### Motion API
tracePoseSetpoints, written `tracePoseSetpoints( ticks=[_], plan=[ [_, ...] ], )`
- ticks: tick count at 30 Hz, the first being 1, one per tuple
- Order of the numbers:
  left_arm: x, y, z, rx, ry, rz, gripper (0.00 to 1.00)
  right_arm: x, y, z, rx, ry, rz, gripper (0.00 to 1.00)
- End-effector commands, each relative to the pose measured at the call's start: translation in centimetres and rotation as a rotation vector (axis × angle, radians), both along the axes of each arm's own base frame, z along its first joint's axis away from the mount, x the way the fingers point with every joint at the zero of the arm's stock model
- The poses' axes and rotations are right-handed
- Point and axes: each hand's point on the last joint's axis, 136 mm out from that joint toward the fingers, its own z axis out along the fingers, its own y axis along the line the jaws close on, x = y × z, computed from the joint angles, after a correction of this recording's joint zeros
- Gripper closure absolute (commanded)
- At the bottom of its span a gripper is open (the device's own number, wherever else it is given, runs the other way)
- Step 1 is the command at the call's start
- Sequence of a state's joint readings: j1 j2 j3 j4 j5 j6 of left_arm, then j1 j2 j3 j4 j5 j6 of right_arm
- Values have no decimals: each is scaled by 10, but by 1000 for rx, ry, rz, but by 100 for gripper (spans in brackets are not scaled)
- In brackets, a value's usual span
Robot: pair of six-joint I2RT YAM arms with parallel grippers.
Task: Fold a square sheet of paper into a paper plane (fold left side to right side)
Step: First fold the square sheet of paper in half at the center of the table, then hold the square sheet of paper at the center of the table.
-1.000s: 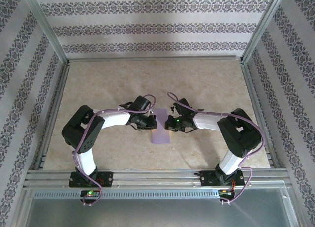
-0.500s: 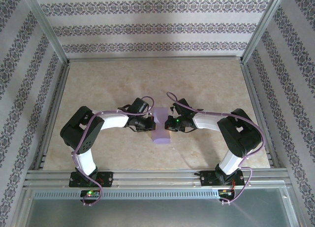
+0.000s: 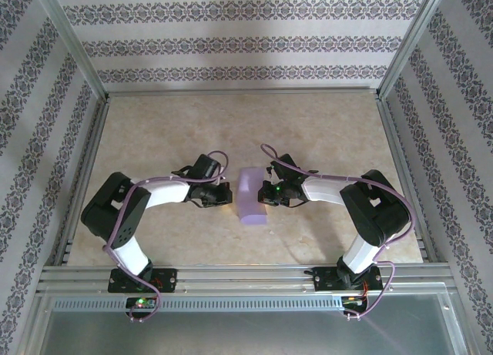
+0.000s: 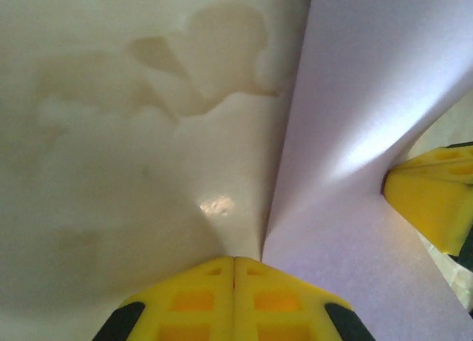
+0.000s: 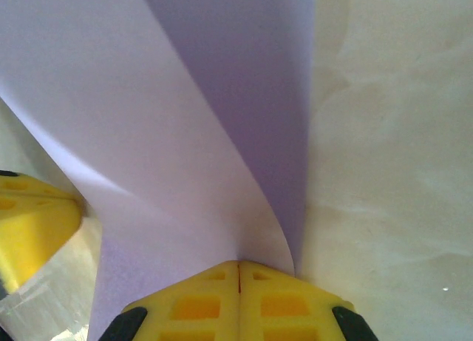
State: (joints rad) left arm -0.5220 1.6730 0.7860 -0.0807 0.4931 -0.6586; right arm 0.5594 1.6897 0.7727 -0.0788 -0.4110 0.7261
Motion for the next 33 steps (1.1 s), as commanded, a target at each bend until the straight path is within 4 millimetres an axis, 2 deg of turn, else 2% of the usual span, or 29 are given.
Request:
tracePoseSetpoints(
  ticks=[1,6,9,12,15,20,26,33],
  plan=[
    [12,3,26,-33,-114,28,100,-25,-31,-30,-164,92,-12,100],
    [16,-29,51,-172,-164,-33,100,-25,-30,-30,-162,94,-13,100],
    [15,-51,51,-233,-147,-70,100,-24,-29,-29,-160,90,-13,100],
    [15,-62,41,-248,-114,-81,100,-24,-27,-28,-158,87,-12,100],
    [13,-64,30,-229,-91,-88,100,-25,-27,-29,-160,92,-11,100],
    [7,-55,8,-158,-43,-91,100,-25,-27,-29,-159,93,-11,100],
    [2,-56,-8,-157,13,-88,100,-25,-26,-30,-162,93,-9,100],
    [-1,-48,-16,-105,38,-73,100,-20,-21,-23,-142,76,-3,100]
  ],
)
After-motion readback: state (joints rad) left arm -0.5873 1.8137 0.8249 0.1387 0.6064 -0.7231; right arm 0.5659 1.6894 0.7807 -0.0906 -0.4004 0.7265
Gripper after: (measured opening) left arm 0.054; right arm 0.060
